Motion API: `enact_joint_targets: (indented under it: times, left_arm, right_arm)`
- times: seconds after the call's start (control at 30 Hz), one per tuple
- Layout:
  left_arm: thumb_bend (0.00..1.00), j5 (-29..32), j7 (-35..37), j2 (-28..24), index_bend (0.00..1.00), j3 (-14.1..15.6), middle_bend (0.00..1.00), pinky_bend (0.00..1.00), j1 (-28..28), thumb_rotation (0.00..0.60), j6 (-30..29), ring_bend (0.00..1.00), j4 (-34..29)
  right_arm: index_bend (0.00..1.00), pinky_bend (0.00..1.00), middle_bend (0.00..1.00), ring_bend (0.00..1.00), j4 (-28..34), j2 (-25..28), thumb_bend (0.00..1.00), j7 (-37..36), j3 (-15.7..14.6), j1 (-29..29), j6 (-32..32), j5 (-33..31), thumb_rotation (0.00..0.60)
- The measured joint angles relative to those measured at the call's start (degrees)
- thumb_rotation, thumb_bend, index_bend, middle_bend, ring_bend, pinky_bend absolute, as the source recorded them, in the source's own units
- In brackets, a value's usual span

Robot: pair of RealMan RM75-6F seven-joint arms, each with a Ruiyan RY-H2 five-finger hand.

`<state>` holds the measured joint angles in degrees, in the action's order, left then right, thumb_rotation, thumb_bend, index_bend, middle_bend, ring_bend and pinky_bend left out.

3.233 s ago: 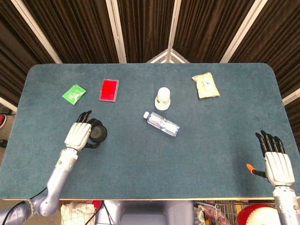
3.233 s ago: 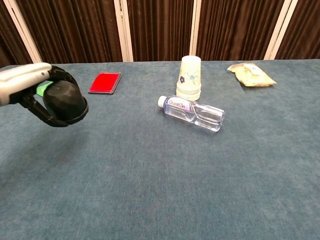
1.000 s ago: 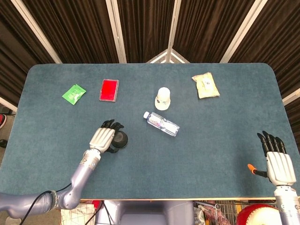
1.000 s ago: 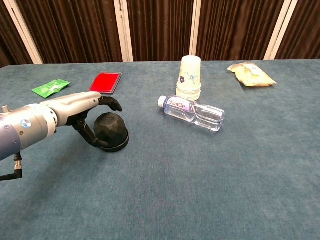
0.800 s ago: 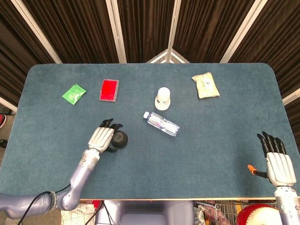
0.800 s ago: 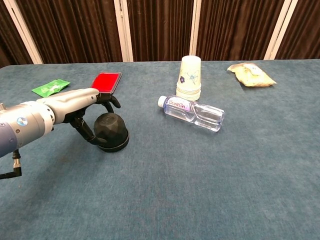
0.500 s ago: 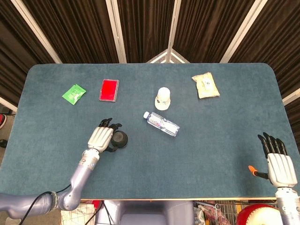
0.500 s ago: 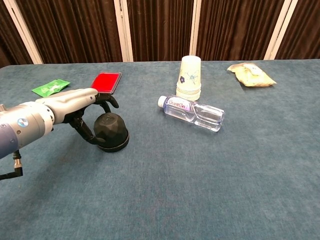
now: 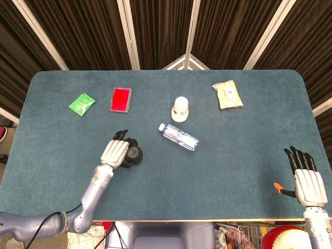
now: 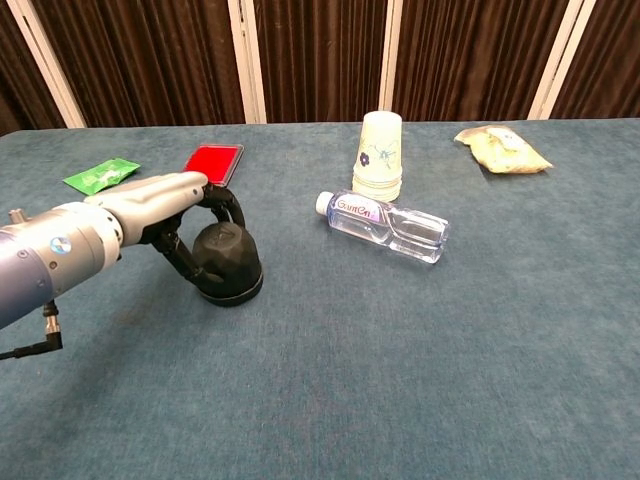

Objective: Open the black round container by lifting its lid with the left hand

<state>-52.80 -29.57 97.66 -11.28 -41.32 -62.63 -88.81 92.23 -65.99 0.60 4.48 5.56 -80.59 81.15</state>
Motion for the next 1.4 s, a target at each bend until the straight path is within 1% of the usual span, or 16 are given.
enact_joint_targets:
  times: [0.3,0.4,0.47,0.73,1.03,1.1,1.17,1.23,1.3,1.37,1.4]
  left_arm:
    - [0.36,-0.05,0.08,-0.93,0.39,-1.94,0.4,0.0,-0.61,0.6,-0.77,0.0,-4.0]
    - [0.36,0.51,-1.35,-0.23,0.39,-3.06,0.4,0.0,-1.78,0.6,-1.05,0.0,-4.93]
    - [0.36,1.05,-1.68,1.12,0.39,-3.87,0.4,0.0,-2.67,0.6,-1.2,0.0,-4.85]
    - [0.36,4.56,-4.34,7.77,0.39,-6.62,0.39,0.0,-7.28,0.6,-0.78,0.0,-1.13]
    - [0.35,10.75,-9.56,12.51,0.4,-7.22,0.37,0.0,-10.26,0.6,-0.96,0.0,3.36]
    - [0.35,12.12,-10.57,13.27,0.39,-7.35,0.35,0.0,-10.74,0.6,-1.16,0.0,4.34]
    - [0.35,13.16,-11.47,13.99,0.34,-7.35,0.29,0.0,-11.25,0.6,-1.28,0.0,5.46]
    - [0.33,13.62,-11.69,14.36,0.27,-7.26,0.21,0.0,-11.53,0.6,-1.13,0.0,6.05]
    - [0.31,13.79,-11.62,14.34,0.18,-7.14,0.1,0.0,-11.59,0.6,-0.71,0.0,6.11]
    - [0.3,13.87,-11.57,13.97,0.11,-6.93,0.03,0.0,-11.67,0.6,-0.08,0.0,5.77]
    - [0.3,13.74,-11.48,13.75,0.08,-6.86,0.0,0.0,-11.69,0.6,0.08,0.0,5.49]
  right_arm:
    - [0.08,0.04,0.0,0.0,0.0,0.0,0.19,0.0,0.0,0.0,0.0,0.0,0.6]
    - [0.08,0.04,0.0,0.0,0.0,0.0,0.18,0.01,0.01,0.0,0.0,0.0,0.6]
    - [0.08,0.04,0.0,0.0,0.0,0.0,0.19,0.01,0.01,0.0,0.0,0.0,0.6]
    - [0.08,0.04,0.0,0.0,0.0,0.0,0.18,0.01,0.01,-0.01,0.01,0.0,0.6]
    - [0.08,0.04,0.0,0.0,0.0,0.0,0.19,0.01,0.01,-0.01,0.01,0.0,0.6]
    - [0.08,0.04,0.0,0.0,0.0,0.0,0.18,0.01,0.01,-0.01,0.01,0.0,0.6]
    - [0.08,0.04,0.0,0.0,0.0,0.0,0.18,0.01,0.01,-0.01,0.01,0.0,0.6]
    - [0.08,0.04,0.0,0.0,0.0,0.0,0.19,0.01,0.01,-0.01,0.01,0.01,0.6]
    - [0.08,0.04,0.0,0.0,0.0,0.0,0.18,0.01,0.01,-0.01,0.01,0.01,0.6]
    - [0.08,0.04,0.0,0.0,0.0,0.0,0.18,0.01,0.01,-0.01,0.01,0.01,0.6]
    - [0.08,0.04,0.0,0.0,0.0,0.0,0.19,0.01,0.01,-0.01,0.01,0.01,0.6]
